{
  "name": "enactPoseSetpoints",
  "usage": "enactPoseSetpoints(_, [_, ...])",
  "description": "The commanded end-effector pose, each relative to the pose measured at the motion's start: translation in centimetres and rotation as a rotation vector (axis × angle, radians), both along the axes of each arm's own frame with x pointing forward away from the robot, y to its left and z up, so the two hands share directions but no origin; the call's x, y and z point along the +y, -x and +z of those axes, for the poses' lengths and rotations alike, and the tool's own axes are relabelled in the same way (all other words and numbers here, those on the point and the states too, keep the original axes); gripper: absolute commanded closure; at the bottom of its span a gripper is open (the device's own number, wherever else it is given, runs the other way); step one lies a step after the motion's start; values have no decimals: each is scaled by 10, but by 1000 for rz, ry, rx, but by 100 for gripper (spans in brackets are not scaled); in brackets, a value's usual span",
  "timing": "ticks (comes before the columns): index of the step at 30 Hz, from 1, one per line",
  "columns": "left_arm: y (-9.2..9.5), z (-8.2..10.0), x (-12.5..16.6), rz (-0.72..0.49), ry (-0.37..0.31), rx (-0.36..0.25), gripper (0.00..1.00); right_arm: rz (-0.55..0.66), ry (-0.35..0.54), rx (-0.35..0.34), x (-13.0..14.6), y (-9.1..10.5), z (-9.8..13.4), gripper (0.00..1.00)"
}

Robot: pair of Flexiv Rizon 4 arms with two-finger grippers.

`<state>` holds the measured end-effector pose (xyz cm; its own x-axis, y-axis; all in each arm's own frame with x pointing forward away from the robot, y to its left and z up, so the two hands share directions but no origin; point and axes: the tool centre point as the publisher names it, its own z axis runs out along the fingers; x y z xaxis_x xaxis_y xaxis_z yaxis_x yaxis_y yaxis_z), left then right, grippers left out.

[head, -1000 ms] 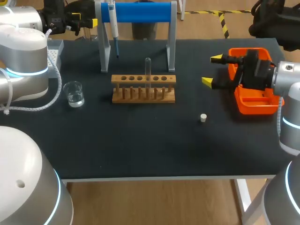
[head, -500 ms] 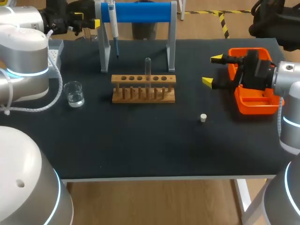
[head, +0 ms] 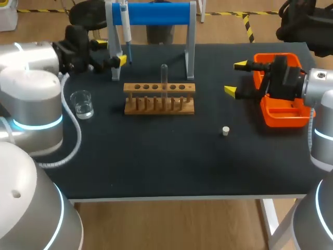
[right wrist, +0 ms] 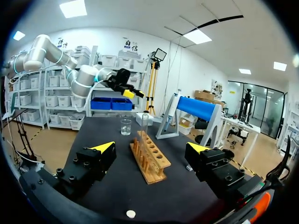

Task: Invert the test tube, pick up the pipette, mount the tip to pipette, aspirate from beaker and dispense into the tube, eject the tip, return the pipette, and cap with the stopper.

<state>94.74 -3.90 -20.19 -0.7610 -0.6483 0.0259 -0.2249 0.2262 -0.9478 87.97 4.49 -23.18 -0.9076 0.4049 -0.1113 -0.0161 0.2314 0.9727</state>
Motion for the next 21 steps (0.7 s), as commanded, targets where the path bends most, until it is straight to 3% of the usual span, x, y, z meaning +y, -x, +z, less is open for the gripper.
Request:
enactPoseSetpoints(1, [39, -10, -13, -6, 41, -81, 0, -1, 1, 0, 0, 0, 0, 0])
enactPoseSetpoints(10, [65, -20, -24, -65, 22, -145, 0, -1, 1, 0, 0, 0, 0, 0])
enactPoseSetpoints(21, [74, -34, -25, -75, 58, -175, 0, -1, 1, 0, 0, 0, 0, 0])
